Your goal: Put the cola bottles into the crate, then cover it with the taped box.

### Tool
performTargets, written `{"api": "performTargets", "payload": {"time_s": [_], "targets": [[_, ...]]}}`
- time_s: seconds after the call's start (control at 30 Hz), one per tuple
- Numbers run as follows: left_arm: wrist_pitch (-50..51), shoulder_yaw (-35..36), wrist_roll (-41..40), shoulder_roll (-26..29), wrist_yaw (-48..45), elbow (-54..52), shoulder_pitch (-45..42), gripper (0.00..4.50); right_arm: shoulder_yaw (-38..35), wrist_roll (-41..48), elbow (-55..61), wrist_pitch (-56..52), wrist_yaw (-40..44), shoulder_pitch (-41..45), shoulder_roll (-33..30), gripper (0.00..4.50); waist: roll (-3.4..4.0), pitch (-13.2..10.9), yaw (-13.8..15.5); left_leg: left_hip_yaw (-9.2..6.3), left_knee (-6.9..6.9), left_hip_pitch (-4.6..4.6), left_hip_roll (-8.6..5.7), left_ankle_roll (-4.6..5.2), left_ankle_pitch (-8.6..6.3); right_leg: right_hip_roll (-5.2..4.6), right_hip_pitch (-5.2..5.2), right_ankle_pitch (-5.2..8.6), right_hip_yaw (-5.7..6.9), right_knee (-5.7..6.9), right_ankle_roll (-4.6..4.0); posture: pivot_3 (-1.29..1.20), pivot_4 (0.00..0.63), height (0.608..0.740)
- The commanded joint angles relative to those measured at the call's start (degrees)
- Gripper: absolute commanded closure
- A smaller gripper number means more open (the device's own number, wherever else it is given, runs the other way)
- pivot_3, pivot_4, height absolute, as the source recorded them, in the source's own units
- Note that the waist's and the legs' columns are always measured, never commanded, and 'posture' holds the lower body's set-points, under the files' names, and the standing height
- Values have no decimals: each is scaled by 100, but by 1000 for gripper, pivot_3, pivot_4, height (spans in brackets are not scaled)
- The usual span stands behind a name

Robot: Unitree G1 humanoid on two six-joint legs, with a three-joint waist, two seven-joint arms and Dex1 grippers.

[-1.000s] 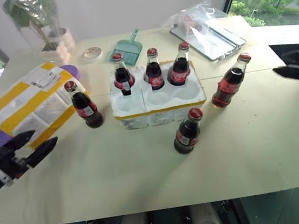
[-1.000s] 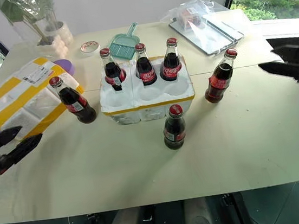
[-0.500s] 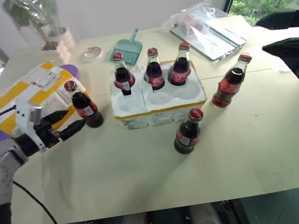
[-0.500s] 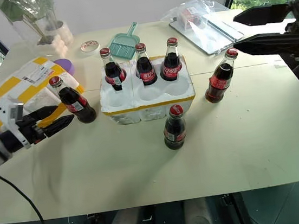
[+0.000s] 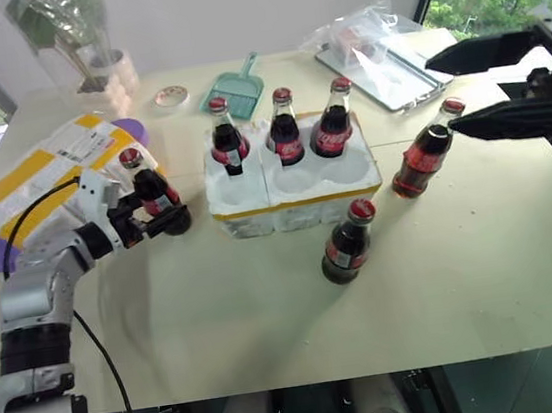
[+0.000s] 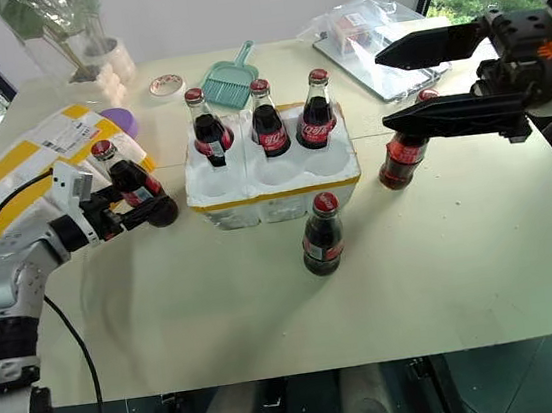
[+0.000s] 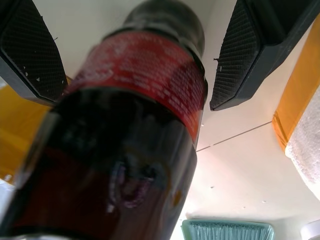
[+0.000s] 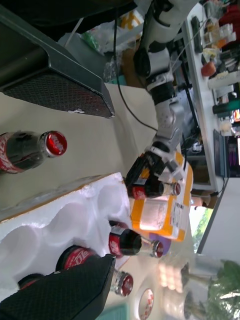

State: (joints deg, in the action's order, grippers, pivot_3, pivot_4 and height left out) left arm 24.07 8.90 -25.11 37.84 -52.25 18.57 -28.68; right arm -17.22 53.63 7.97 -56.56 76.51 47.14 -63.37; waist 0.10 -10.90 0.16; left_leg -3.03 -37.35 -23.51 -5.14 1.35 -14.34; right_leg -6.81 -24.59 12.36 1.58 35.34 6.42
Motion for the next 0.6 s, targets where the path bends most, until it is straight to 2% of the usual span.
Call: {"api": "performTargets", "payload": {"time_s": [0.03, 0.13, 0.23, 0.3, 0.6], "targets": [[-252, -9, 142, -61, -7, 264, -271, 0, -111, 241, 190, -26, -120, 74, 17, 37, 0, 0, 22, 0, -1, 0, 0, 0, 0, 0, 0, 0, 0, 0, 0, 0, 150, 738], [-310, -23, 144, -130, -161, 385, -371, 0, -129, 338, 241, -52, -231, 25, 36, 37, -2, 1, 54, 0, -3, 0, 0, 0, 0, 0, 1, 0, 1, 0, 0, 0, 150, 738], [-169, 50, 18, -75, -353, 325, -386, 774, -150, 376, 296, -48, -322, -73, 44, 0, -2, 1, 56, 0, -5, -1, 0, 0, 0, -1, 1, 0, 1, 1, 0, 0, 150, 738], [-31, 85, -39, 15, -432, 197, -372, 1605, -184, 410, 304, -44, -382, -142, 48, 0, -3, 1, 55, -1, -5, -1, 0, 0, 0, -1, 1, 0, 0, 2, 0, 0, 150, 738], [967, 217, -436, 768, -1073, -504, -825, 1626, -194, 288, 461, 227, -482, -670, 46, 0, -35, -18, 51, -2, -9, -12, 1, 1, 1, 1, -9, 0, -1, 6, 0, 0, 150, 738]]}}
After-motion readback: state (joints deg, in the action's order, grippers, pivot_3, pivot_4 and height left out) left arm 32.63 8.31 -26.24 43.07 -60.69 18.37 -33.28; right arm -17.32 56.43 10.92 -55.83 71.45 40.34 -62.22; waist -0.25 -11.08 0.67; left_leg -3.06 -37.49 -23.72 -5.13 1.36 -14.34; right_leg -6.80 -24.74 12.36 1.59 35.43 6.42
